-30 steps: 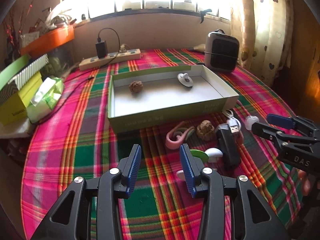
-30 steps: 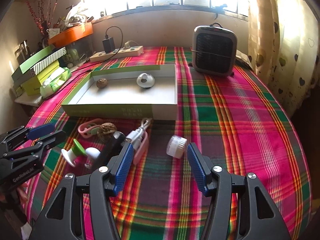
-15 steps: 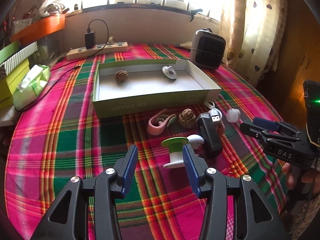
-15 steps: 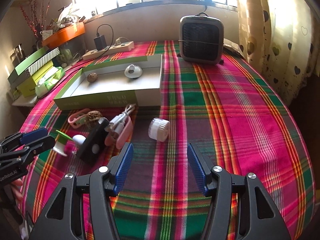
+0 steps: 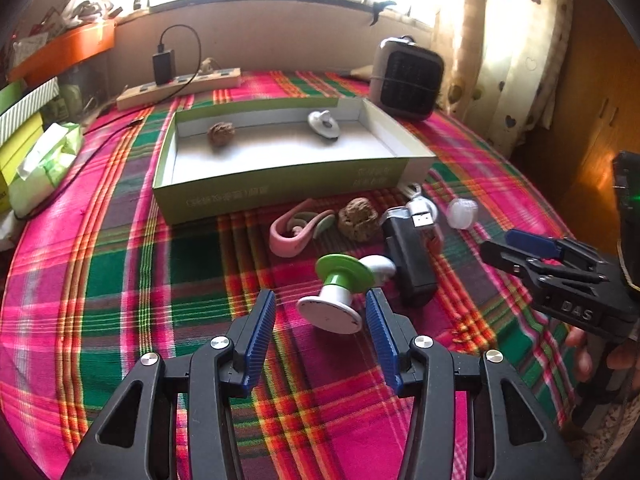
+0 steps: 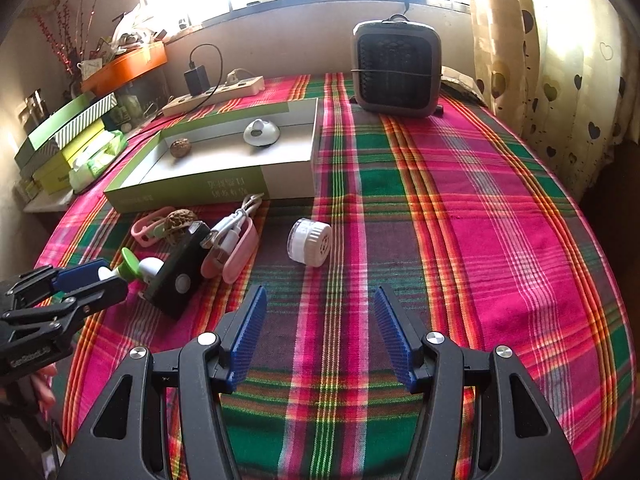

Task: Organize objects
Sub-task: 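Grasp the white cylindrical cap with the right gripper while the left grasps the green suction stand, then carry the white cap and green suction stand over the box with both grippers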

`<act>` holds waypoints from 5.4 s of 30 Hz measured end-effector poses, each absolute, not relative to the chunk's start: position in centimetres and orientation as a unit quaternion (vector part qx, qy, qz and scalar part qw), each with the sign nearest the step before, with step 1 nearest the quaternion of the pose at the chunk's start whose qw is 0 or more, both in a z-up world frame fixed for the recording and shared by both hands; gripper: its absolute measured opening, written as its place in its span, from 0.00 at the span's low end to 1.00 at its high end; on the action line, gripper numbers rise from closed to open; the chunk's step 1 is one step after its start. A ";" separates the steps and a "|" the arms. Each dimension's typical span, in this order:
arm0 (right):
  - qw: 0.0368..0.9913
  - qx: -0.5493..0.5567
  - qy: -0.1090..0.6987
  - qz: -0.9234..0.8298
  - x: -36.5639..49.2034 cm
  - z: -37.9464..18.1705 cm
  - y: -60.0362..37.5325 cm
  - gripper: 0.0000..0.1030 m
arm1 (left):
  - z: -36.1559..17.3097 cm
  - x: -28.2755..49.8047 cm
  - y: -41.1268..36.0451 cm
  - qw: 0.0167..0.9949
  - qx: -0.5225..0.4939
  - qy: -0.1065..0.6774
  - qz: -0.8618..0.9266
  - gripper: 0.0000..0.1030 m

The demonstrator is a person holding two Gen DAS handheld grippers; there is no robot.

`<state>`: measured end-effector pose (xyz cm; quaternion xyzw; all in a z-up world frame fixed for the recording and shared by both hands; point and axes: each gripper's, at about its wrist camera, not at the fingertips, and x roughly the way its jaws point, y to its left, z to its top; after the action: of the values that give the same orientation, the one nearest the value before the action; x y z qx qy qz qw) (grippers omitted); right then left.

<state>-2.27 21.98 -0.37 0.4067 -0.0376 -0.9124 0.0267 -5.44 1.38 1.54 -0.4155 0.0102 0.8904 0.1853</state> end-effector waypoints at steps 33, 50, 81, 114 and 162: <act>0.003 0.433 -0.023 -0.901 -7.0 -1.0 21.1 0.55 | 0.8 -8.6 -0.8 0.136 -0.422 -0.002 0.896 0.44; 0.000 0.428 -0.025 -0.903 -7.2 -0.9 21.1 0.20 | 0.7 -9.1 -0.9 0.123 -0.423 0.003 0.898 0.34; 0.008 0.420 -0.025 -0.907 -6.8 -0.7 21.0 0.19 | 0.8 -9.1 -1.4 0.121 -0.422 -0.008 0.898 0.29; 0.040 0.384 -0.010 -0.923 -9.2 3.5 19.4 0.19 | 4.9 -11.8 -1.8 0.129 -0.390 -0.024 0.911 0.29; 0.155 0.452 0.057 -0.877 -24.6 0.8 10.8 0.20 | 2.2 -20.1 -1.5 0.121 -0.418 0.001 0.900 0.29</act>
<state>-24.59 10.83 0.79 0.4517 0.0571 -0.8768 0.1550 -20.11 -1.47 2.16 -0.4184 0.0014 0.9002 0.1209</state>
